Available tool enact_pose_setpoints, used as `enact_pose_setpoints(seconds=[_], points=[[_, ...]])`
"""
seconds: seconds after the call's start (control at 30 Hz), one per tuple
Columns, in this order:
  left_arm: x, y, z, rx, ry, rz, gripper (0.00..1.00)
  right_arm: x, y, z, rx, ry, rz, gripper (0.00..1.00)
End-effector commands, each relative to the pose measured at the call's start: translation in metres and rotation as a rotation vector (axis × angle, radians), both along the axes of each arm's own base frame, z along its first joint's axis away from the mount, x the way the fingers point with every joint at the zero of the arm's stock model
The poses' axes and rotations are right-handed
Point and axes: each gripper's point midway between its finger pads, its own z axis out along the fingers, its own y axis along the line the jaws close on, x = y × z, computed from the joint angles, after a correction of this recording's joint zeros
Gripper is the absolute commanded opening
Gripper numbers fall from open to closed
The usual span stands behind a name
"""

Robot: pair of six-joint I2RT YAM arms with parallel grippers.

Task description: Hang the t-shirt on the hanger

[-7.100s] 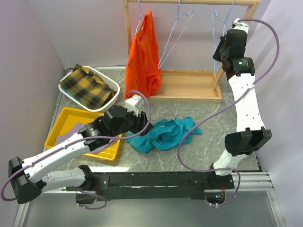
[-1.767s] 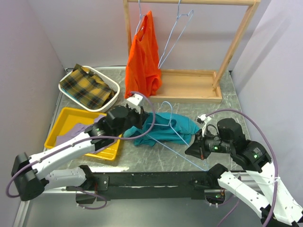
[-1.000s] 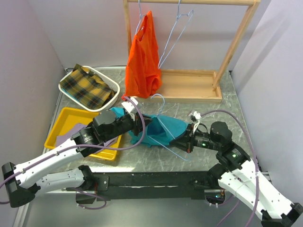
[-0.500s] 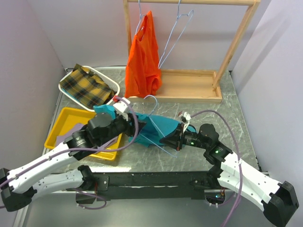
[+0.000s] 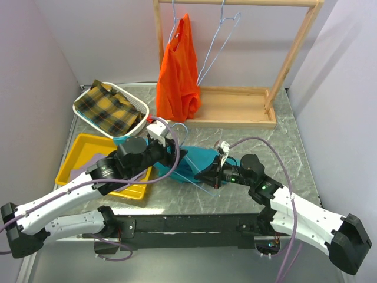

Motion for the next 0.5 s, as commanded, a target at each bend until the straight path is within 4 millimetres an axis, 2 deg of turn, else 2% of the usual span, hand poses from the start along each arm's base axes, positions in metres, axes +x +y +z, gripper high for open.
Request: enact_pose_setpoints(seconds=[0.0, 0.17, 0.33, 0.43, 0.47], points=[[0.012, -0.003, 0.031, -0.06, -0.067, 0.058, 0.69, 0.008, 0.008, 0.029, 0.054, -0.105, -0.009, 0.0], [0.028, -0.003, 0.017, -0.014, -0.065, 0.146, 0.62, 0.01, 0.012, 0.026, 0.038, -0.096, -0.01, 0.0], [0.033, -0.008, 0.003, 0.024, -0.071, 0.153, 0.57, 0.012, 0.015, 0.023, 0.015, -0.092, -0.014, 0.0], [0.037, -0.008, -0.008, 0.051, -0.063, 0.172, 0.42, 0.014, 0.015, 0.022, 0.01, -0.086, -0.026, 0.0], [0.036, -0.009, -0.008, 0.048, -0.065, 0.17, 0.29, 0.014, 0.015, 0.02, 0.002, -0.077, -0.029, 0.0]])
